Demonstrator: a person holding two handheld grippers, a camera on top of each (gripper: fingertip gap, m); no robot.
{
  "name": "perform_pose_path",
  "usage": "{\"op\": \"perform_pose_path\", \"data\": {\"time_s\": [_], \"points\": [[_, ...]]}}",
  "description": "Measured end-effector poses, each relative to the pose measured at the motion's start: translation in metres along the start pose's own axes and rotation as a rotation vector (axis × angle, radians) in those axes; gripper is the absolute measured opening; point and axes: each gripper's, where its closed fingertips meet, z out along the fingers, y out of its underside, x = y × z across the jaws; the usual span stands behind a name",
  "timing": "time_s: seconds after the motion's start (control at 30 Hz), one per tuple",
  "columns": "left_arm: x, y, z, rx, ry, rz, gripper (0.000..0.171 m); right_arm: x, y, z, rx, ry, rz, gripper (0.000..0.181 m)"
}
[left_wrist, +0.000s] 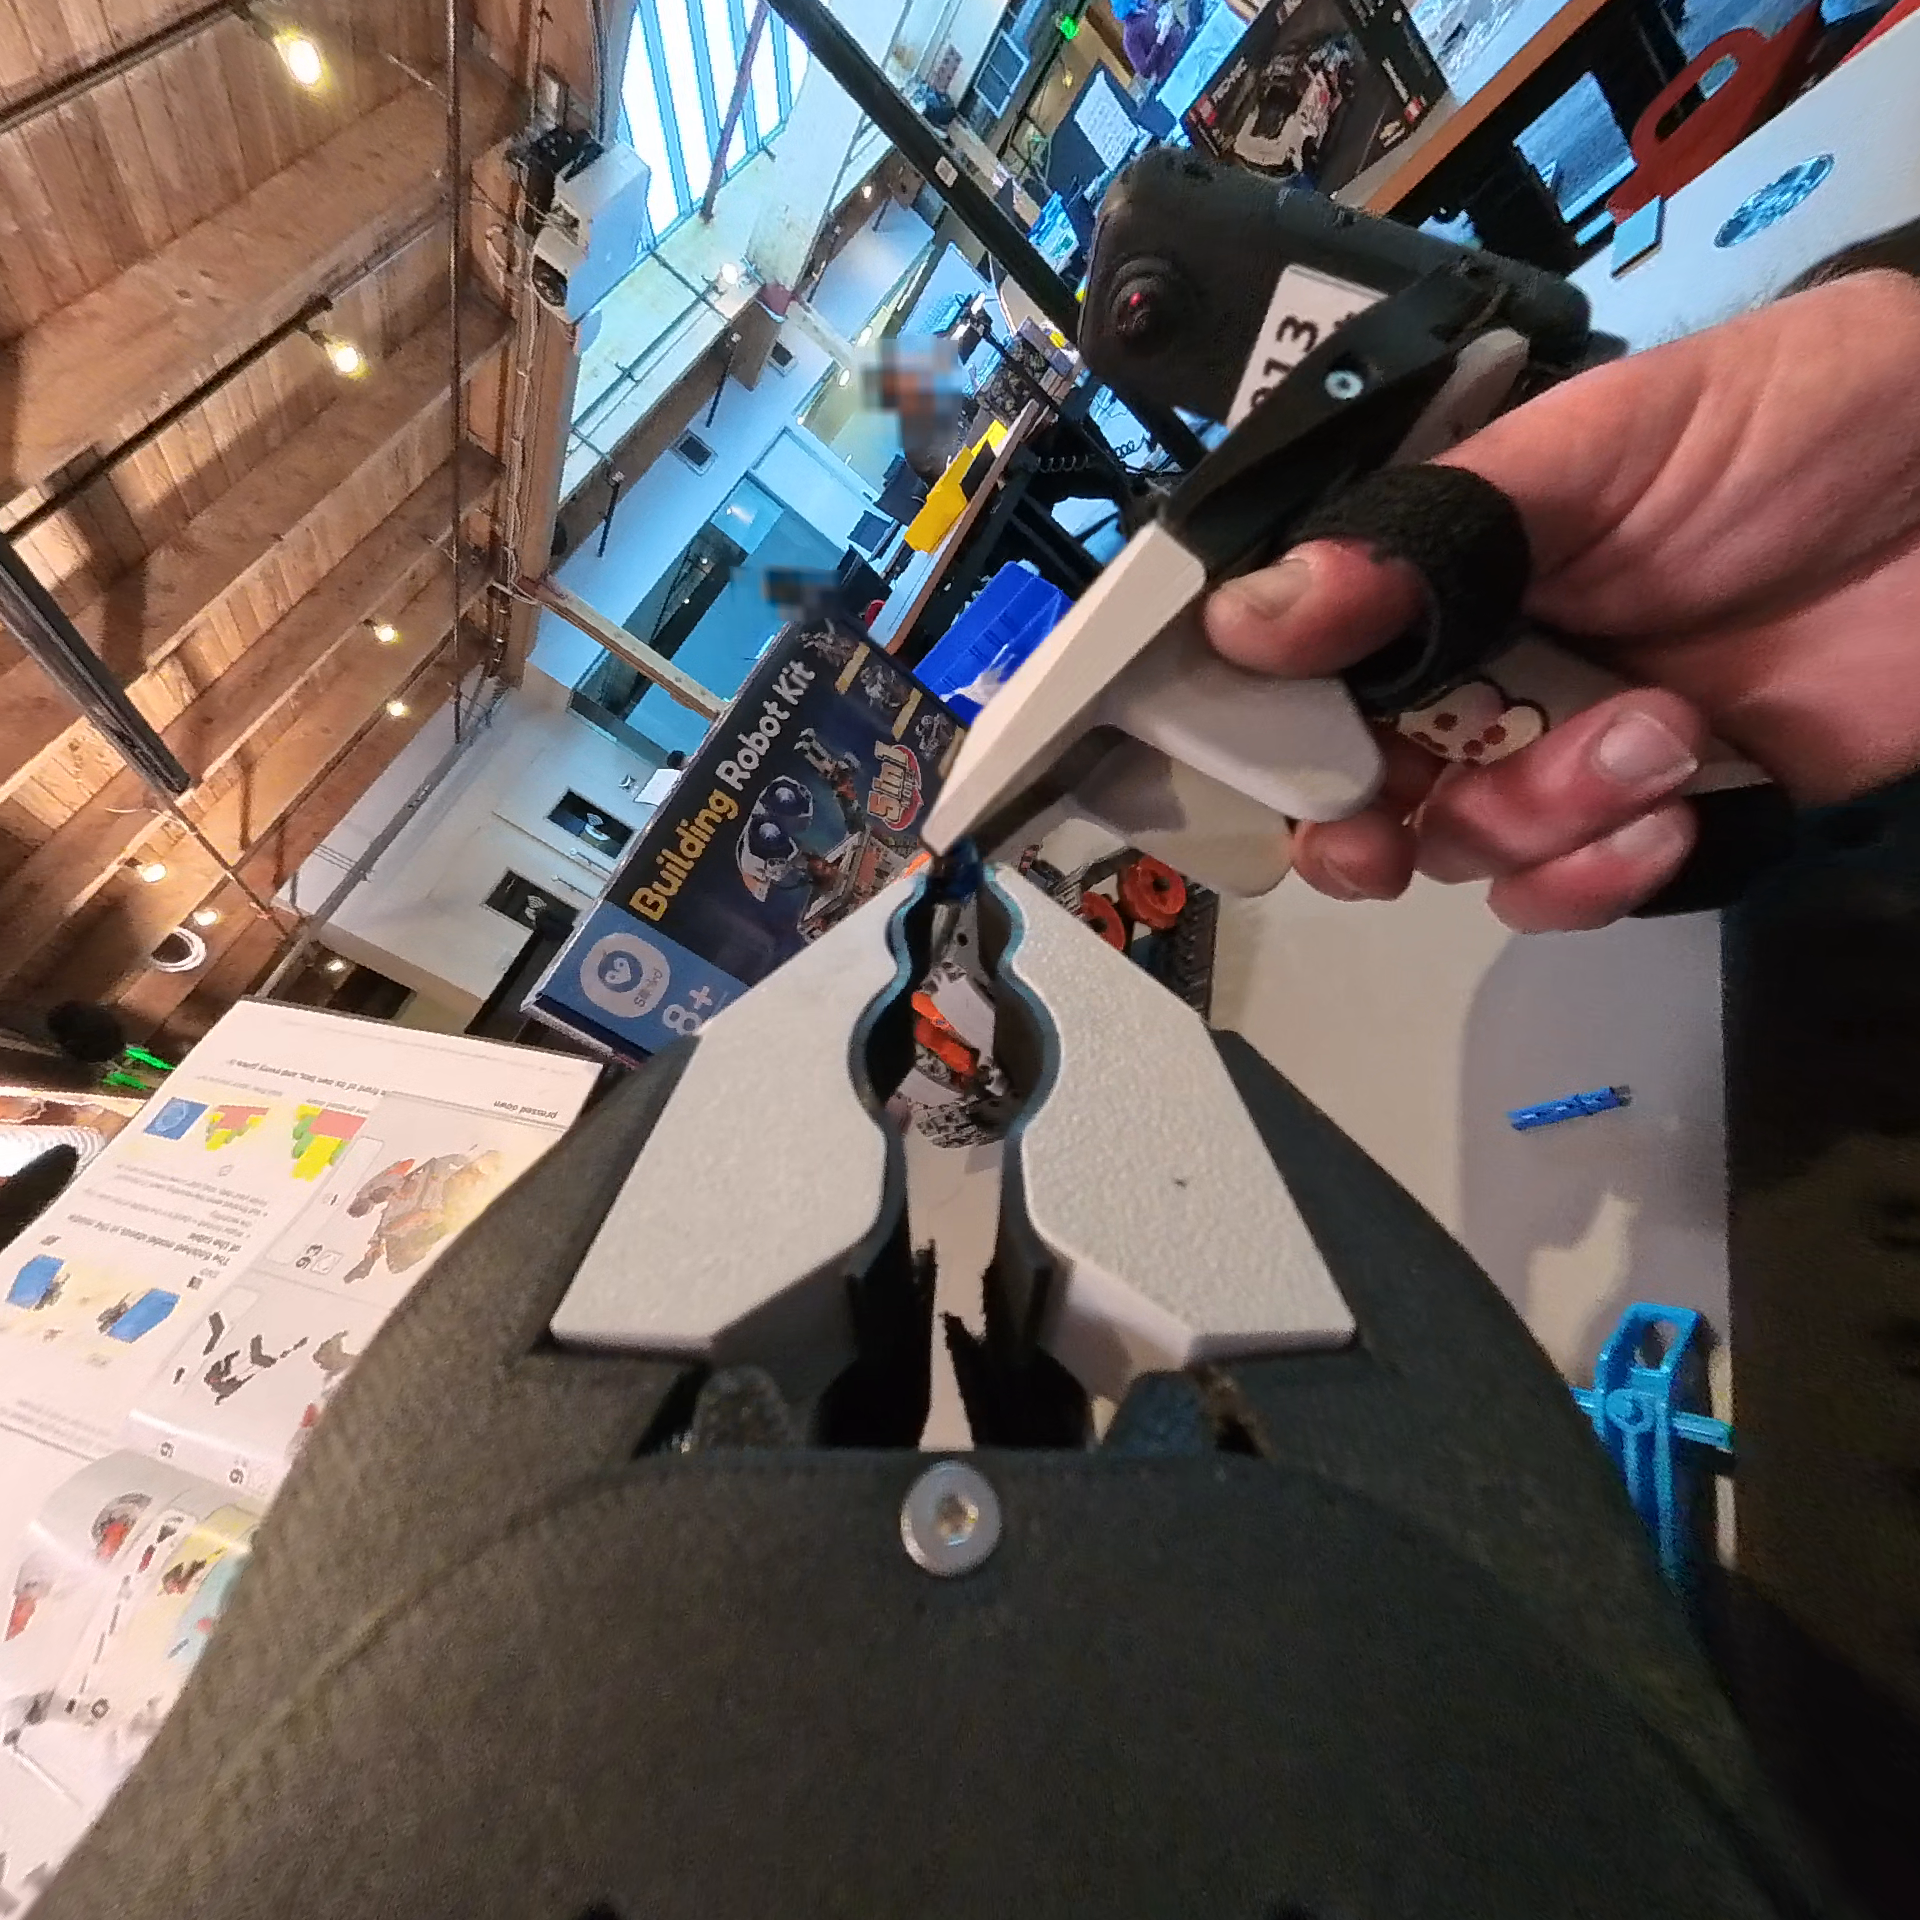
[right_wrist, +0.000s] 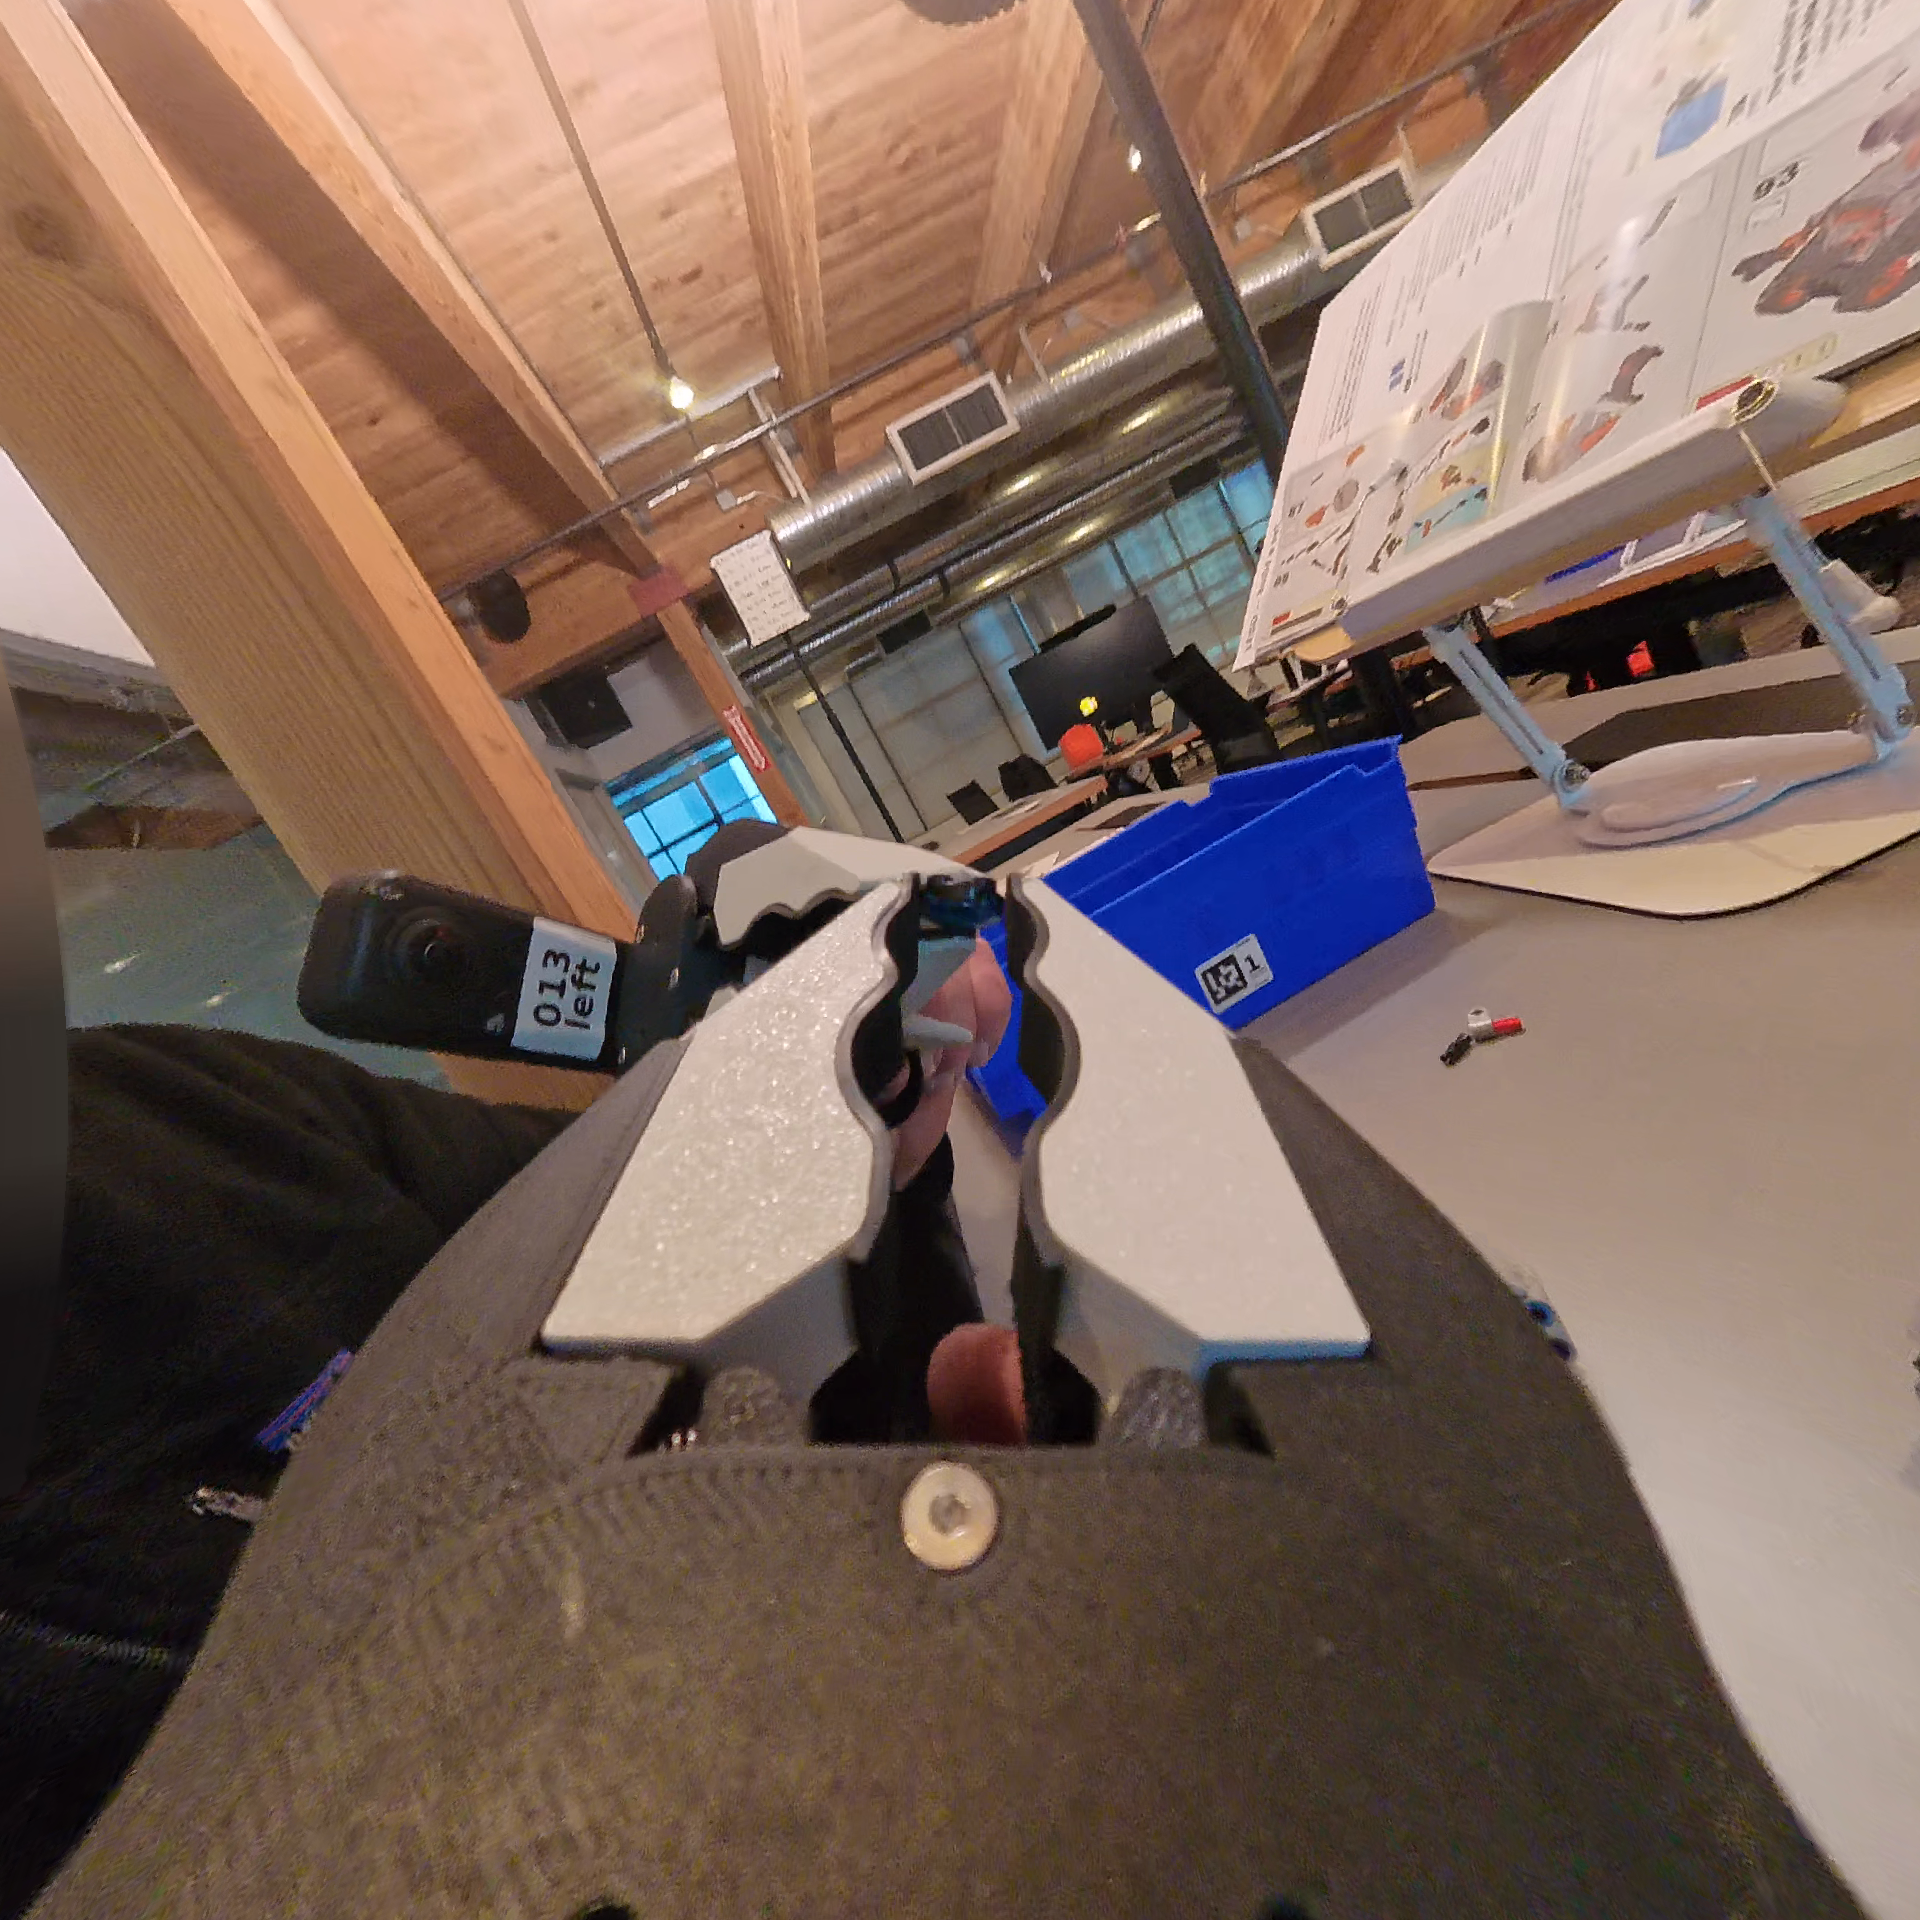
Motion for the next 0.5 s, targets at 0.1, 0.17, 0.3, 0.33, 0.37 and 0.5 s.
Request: {"op": "perform_pose_path", "data": {"time_s": [0.1,0.17,0.3,0.33,0.37,0.5], "points": [[-0.0014,-0.0021,-0.0012,-0.008,-0.023,0.015,0.005,-0.0024,-0.0013,0.0015,0.031,-0.005,0.012,0.013],[-0.0054,-0.0022,-0.0022,-0.003,-0.032,-0.008,0.005,-0.0027,-0.0023,0.0006,0.046,-0.002,0.012,0.013],[-0.0066,-0.0044,-0.0037,0.007,-0.033,-0.010,0.005,-0.0047,-0.0003,0.0016,0.055,-0.009,0.025,0.015],[-0.0052,-0.0049,-0.0034,0.007,-0.030,-0.006,0.005,-0.0056,0.0006,0.0028,0.054,-0.013,0.026,0.014],[-0.0050,-0.0052,-0.0036,0.009,-0.030,-0.008,0.005,-0.0063,0.0011,0.0038,0.055,-0.017,0.025,0.013],[-0.0055,-0.0054,-0.0042,0.013,-0.030,-0.015,0.005,-0.0071,0.0012,0.0050,0.060,-0.017,0.014,0.012]]}}
